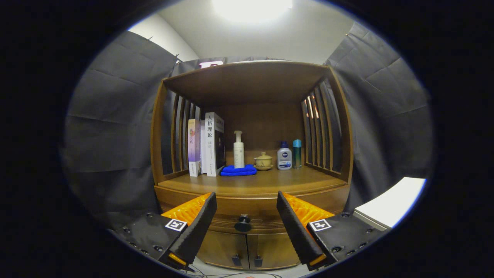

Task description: Pull open the drawer, take out the items inside it, and place them on the countertop above the cabinet.

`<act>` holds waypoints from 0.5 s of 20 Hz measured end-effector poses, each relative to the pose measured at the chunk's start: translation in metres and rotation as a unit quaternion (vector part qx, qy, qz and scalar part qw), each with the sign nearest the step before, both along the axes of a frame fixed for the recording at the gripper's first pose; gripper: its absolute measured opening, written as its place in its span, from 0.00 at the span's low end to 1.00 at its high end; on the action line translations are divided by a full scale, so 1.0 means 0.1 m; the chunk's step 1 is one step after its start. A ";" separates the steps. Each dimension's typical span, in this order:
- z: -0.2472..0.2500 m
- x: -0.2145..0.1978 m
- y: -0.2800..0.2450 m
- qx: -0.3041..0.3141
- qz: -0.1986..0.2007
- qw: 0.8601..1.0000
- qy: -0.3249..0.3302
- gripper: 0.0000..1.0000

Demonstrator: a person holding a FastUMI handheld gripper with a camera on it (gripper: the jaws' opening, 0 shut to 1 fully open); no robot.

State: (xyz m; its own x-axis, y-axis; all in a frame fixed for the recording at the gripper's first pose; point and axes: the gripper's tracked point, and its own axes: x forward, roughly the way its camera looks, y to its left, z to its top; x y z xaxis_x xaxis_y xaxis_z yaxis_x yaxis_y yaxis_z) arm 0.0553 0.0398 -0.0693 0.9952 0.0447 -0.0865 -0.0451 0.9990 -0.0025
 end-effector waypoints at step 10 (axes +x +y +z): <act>-1.05 0.58 0.12 0.017 -0.009 0.992 0.126 0.88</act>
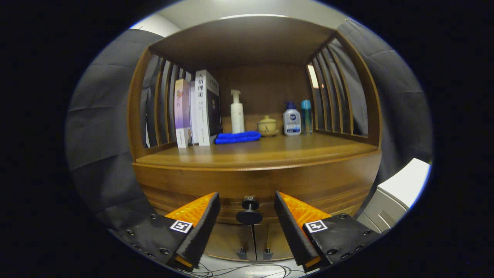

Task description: Pull open the drawer, take out the items inside it, and place them on the countertop above the cabinet.

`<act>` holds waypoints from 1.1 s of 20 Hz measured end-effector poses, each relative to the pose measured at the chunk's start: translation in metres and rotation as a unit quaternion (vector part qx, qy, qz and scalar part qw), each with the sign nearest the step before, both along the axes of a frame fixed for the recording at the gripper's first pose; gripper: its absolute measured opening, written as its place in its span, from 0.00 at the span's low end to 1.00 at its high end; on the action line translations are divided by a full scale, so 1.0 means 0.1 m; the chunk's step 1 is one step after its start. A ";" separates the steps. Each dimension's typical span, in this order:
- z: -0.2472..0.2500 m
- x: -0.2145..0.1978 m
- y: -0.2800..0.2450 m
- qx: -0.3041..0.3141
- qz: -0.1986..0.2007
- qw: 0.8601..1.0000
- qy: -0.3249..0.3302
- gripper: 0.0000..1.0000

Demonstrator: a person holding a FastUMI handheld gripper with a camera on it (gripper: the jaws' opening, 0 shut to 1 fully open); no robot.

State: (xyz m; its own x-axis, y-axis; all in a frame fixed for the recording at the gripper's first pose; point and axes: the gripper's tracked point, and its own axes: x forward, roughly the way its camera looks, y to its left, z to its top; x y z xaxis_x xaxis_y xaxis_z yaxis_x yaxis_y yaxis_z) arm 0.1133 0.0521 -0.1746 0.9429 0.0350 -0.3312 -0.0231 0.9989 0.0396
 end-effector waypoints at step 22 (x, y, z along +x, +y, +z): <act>-0.21 -0.56 -0.04 -0.028 0.025 0.999 0.016 0.22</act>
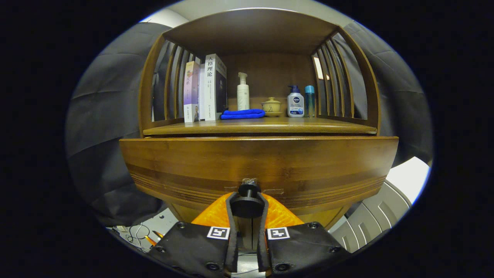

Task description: Pull open the drawer, take out the items inside it, and place them on the countertop above the cabinet.

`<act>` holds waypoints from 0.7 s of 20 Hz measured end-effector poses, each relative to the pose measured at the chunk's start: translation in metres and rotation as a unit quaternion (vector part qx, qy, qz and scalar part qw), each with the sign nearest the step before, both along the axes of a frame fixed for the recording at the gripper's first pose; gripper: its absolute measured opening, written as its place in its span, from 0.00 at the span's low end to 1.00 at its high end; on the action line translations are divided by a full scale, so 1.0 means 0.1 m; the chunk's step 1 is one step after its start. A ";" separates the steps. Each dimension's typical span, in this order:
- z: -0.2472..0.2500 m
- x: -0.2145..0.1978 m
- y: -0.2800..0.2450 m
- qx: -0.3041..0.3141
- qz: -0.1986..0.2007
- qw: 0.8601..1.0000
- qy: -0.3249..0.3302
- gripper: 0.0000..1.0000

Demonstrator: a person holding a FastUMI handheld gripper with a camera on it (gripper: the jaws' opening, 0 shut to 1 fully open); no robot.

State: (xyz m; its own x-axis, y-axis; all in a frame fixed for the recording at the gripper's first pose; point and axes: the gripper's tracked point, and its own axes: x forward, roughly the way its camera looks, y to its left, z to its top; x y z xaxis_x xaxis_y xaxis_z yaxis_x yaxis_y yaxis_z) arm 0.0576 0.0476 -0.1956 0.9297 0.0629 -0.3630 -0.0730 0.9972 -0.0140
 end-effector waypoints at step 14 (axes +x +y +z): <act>0.00 -0.68 0.02 -0.019 0.025 0.999 -0.006 0.21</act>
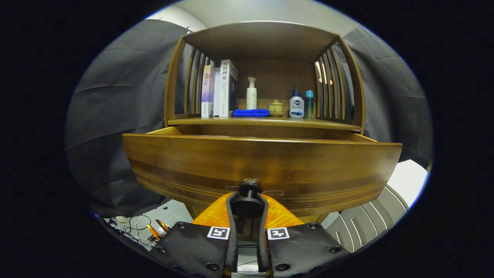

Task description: Pull open the drawer, take out the items inside it, and place them on the countertop above the cabinet.

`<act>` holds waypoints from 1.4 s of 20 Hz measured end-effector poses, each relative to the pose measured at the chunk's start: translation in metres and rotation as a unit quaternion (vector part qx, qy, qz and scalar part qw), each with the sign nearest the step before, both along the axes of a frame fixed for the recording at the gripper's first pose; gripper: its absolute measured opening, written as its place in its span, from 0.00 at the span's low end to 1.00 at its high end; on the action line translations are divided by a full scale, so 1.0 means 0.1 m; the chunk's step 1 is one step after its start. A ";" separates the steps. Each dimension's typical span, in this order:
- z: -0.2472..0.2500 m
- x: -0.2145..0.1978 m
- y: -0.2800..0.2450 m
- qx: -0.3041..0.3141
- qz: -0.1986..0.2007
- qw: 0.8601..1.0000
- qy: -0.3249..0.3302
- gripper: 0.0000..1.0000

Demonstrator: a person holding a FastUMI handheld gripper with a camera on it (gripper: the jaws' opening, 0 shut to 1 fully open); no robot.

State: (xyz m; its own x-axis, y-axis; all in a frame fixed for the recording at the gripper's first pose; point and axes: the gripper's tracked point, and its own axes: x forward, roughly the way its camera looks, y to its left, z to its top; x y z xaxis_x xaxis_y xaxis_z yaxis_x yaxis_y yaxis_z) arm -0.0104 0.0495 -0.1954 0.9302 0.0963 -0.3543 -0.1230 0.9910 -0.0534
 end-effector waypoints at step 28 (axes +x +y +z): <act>0.57 1.21 -0.07 -0.002 0.052 0.979 0.198 0.98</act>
State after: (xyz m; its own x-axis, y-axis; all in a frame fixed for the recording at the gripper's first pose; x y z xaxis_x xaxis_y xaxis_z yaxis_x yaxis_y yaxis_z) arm 0.1101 0.0427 -0.1381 0.7049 0.1802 -0.6861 -0.2345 0.9720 0.0144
